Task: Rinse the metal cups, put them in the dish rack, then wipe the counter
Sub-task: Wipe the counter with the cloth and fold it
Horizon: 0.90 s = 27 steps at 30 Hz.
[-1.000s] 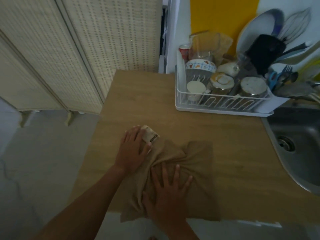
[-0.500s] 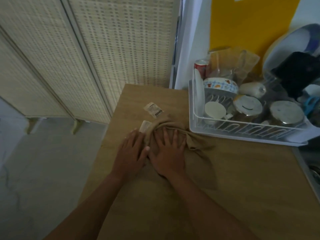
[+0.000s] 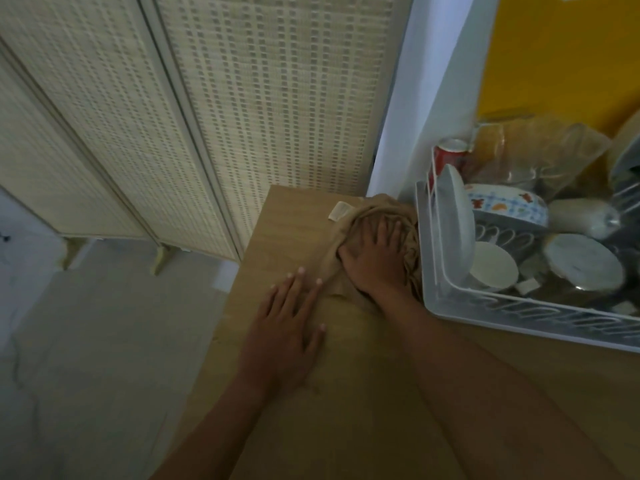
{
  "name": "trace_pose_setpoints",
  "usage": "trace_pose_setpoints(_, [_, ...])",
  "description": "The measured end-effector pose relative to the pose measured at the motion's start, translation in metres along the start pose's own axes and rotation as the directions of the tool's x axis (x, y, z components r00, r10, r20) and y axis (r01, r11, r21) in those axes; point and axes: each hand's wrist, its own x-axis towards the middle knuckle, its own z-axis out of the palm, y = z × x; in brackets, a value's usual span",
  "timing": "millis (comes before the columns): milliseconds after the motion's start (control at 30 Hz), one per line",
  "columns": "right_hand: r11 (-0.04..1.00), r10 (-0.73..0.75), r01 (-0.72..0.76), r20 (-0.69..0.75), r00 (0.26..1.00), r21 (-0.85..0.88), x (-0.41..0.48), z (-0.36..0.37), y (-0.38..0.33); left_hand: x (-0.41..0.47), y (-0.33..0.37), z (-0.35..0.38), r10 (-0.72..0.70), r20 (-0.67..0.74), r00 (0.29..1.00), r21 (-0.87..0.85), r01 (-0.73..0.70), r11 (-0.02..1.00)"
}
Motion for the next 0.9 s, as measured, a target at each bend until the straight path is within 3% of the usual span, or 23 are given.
trace_pose_setpoints(200, [0.995, -0.09, 0.091, 0.021, 0.996, -0.052, 0.026, 0.001, -0.018, -0.001, 0.003, 0.0, -0.012, -0.005, 1.0, 0.025, 0.013, 1.0])
trace_pose_setpoints(433, [0.964, -0.262, 0.266, 0.126, 0.957, -0.018, 0.041, 0.013, -0.109, -0.001, 0.004, -0.005, -0.061, -0.025, 0.998, -0.02, 0.06, 0.998])
trace_pose_setpoints(667, [0.947, -0.309, 0.319, 0.173, 0.935, -0.033, 0.052, 0.018, -0.133, 0.001, 0.002, -0.005, -0.043, -0.004, 0.999, 0.005, 0.043, 0.999])
trace_pose_setpoints(900, [0.963, -0.258, 0.268, 0.178, 0.95, -0.034, 0.001, 0.015, -0.122, -0.006, -0.002, -0.008, -0.035, -0.212, 0.977, -0.131, 0.007, 0.991])
